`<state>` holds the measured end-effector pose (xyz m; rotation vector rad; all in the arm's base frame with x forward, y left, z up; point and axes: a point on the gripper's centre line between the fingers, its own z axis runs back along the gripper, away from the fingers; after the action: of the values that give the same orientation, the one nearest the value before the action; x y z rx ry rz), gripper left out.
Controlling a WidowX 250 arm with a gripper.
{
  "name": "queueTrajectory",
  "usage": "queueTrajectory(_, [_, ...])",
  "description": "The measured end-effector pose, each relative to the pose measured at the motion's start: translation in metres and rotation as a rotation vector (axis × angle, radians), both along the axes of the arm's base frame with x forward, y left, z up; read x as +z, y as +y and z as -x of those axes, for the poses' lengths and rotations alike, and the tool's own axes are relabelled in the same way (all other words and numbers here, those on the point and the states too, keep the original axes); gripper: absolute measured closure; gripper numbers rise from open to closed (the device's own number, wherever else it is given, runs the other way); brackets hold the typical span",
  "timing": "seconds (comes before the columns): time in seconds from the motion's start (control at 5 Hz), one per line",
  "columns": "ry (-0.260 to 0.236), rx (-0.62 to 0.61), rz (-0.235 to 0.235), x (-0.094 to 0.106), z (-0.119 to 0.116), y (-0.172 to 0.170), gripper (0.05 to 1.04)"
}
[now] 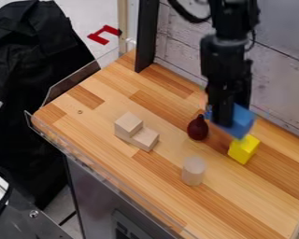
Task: Take the blue rectangle and put it on top of the yellow square
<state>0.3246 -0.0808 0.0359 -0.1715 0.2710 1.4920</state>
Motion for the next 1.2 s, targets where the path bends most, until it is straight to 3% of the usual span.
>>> queueTrajectory(0.4, [0.021,-0.036,0.033,-0.011,-0.003,-0.025,0.518])
queueTrajectory(0.8, [0.011,-0.035,0.005,-0.010,-0.004,-0.033,0.517])
queueTrajectory(1.2, [0.018,-0.009,0.024,-0.012,-0.003,-0.030,0.517])
